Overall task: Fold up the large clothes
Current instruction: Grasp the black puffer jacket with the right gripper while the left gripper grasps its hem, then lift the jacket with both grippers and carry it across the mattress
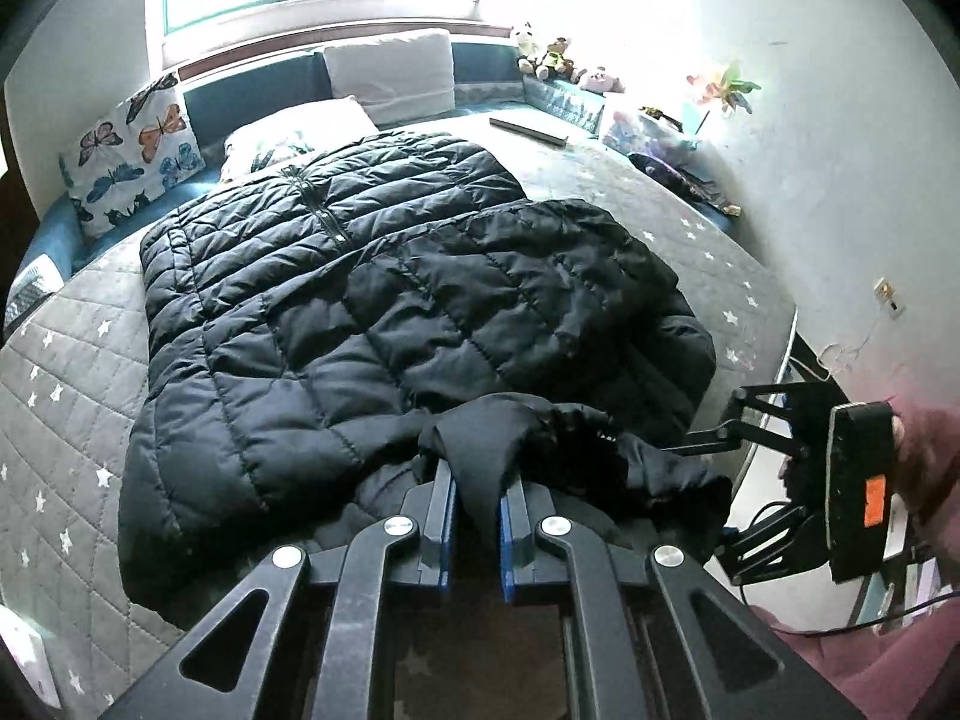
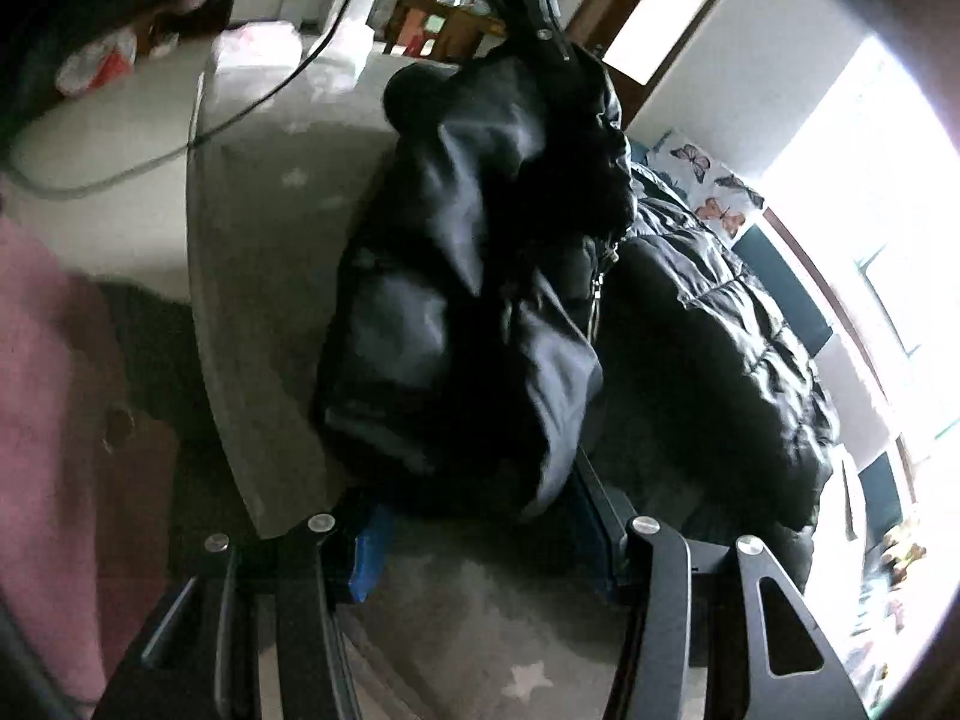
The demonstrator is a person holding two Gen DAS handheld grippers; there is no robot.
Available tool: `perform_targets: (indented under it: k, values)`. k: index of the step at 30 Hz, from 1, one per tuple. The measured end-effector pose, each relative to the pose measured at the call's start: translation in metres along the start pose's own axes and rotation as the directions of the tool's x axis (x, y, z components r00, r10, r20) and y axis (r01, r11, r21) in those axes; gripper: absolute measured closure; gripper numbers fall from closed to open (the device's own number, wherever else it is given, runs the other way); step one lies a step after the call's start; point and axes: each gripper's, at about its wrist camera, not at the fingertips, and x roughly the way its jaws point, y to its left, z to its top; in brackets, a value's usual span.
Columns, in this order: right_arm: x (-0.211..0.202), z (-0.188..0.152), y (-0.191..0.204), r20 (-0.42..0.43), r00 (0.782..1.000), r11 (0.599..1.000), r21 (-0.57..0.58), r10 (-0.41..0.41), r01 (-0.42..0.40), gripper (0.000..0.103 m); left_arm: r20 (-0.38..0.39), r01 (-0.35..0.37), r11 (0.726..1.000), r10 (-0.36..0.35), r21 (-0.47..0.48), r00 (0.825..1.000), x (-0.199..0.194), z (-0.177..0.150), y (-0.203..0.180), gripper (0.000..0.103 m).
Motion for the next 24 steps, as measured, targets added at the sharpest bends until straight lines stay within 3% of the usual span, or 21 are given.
perform_targets:
  k: [2, 3, 5, 6, 8, 9, 10, 13, 17, 19, 22, 24]
  values:
    - [0.004, 0.008, -0.01, -0.025, 0.999, 0.995, 0.089, 0.04, -0.038, 0.049, -0.008, 0.001, 1.0, -0.001, 0.004, 1.0, -0.002, -0.009, -0.003, 0.087]
    - [0.003, 0.012, -0.016, -0.022, 0.997, 0.99, 0.127, 0.067, -0.064, 0.06, -0.011, -0.001, 1.0, 0.001, 0.003, 1.0, -0.001, -0.01, -0.003, 0.087]
    - [0.0, 0.018, -0.03, -0.032, 0.995, 0.977, 0.196, 0.097, -0.089, 0.067, -0.026, 0.015, 1.0, -0.014, 0.006, 1.0, -0.008, -0.02, -0.001, 0.085]
    - [-0.004, 0.023, -0.039, -0.022, 0.993, 0.967, 0.233, 0.114, -0.106, 0.071, -0.02, 0.005, 1.0, -0.005, 0.014, 1.0, -0.015, -0.029, 0.0, 0.078]
    - [-0.012, 0.027, -0.054, 0.005, 0.993, 0.946, 0.303, 0.118, -0.114, 0.073, 0.007, -0.035, 0.999, 0.035, 0.034, 0.999, -0.027, -0.042, 0.003, 0.05]
    - [-0.02, 0.031, -0.068, 0.031, 0.992, 0.926, 0.356, 0.119, -0.123, 0.075, 0.043, -0.078, 0.996, 0.076, 0.047, 0.996, -0.038, -0.052, 0.006, 0.03]
    - [-0.025, 0.033, -0.079, 0.06, 0.991, 0.907, 0.399, 0.12, -0.134, 0.075, 0.064, -0.104, 0.993, 0.101, 0.05, 0.993, -0.044, -0.059, 0.008, 0.021]
    - [-0.036, 0.04, -0.108, 0.128, 0.984, 0.849, 0.499, 0.126, -0.174, 0.077, 0.118, -0.183, 0.981, 0.174, 0.068, 0.978, -0.06, -0.082, 0.018, 0.018]
    - [-0.039, 0.052, -0.124, 0.166, 0.98, 0.822, 0.54, 0.108, -0.182, 0.078, 0.133, -0.265, 0.961, 0.253, 0.082, 0.958, -0.055, -0.108, 0.024, 0.017]
    - [-0.038, 0.054, -0.127, 0.168, 0.98, 0.822, 0.54, 0.105, -0.18, 0.078, 0.141, -0.325, 0.938, 0.308, 0.118, 0.941, -0.047, -0.116, 0.021, 0.017]
    - [-0.036, 0.058, -0.132, 0.16, 0.982, 0.822, 0.542, 0.103, -0.174, 0.079, 0.175, -0.433, 0.876, 0.402, 0.213, 0.899, -0.024, -0.125, 0.013, 0.017]
    - [-0.034, 0.06, -0.136, 0.158, 0.983, 0.819, 0.547, 0.098, -0.17, 0.079, 0.178, -0.472, 0.84, 0.439, 0.268, 0.881, -0.005, -0.129, 0.01, 0.017]
